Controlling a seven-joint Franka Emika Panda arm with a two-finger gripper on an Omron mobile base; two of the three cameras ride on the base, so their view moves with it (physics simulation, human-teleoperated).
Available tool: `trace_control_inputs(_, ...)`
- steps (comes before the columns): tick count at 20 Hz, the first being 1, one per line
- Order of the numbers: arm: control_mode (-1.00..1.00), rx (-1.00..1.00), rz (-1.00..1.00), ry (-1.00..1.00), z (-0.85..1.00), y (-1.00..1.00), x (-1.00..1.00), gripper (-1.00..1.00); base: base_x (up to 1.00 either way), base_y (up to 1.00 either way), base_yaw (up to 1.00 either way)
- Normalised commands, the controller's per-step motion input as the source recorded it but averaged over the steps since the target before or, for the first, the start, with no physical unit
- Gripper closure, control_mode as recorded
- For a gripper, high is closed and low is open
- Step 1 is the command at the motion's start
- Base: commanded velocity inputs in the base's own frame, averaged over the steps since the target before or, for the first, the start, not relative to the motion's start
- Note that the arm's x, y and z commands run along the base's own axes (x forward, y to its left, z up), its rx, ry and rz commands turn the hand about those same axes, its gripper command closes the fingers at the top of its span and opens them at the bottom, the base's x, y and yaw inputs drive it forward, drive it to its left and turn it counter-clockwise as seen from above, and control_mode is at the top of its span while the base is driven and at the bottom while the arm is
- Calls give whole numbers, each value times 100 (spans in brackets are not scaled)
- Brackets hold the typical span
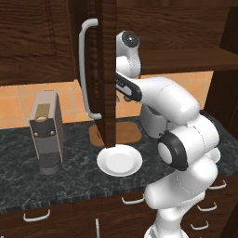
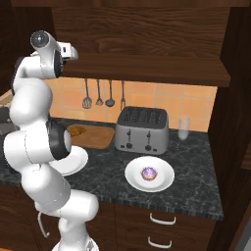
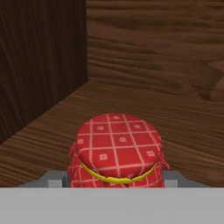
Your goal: From the different types of pastries on the counter, select a croissant and place it on the cutting board. Then retrieve a jar of jam from the cabinet and place it alongside the croissant on the cutting board.
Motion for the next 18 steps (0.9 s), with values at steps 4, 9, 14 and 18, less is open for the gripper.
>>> trace_control_inputs(4, -100, 1, 0, 5, 0, 0, 0, 100, 0, 0, 0)
trace_control_inputs(9, -100, 0, 0, 0, 0, 0, 0, 100, 0, 0, 0)
trace_control_inputs(14, -100, 0, 0, 0, 1, -1, -3, 100, 0, 0, 0)
trace_control_inputs(18, -100, 2, 0, -5, 26, -25, -40, 100, 0, 0, 0)
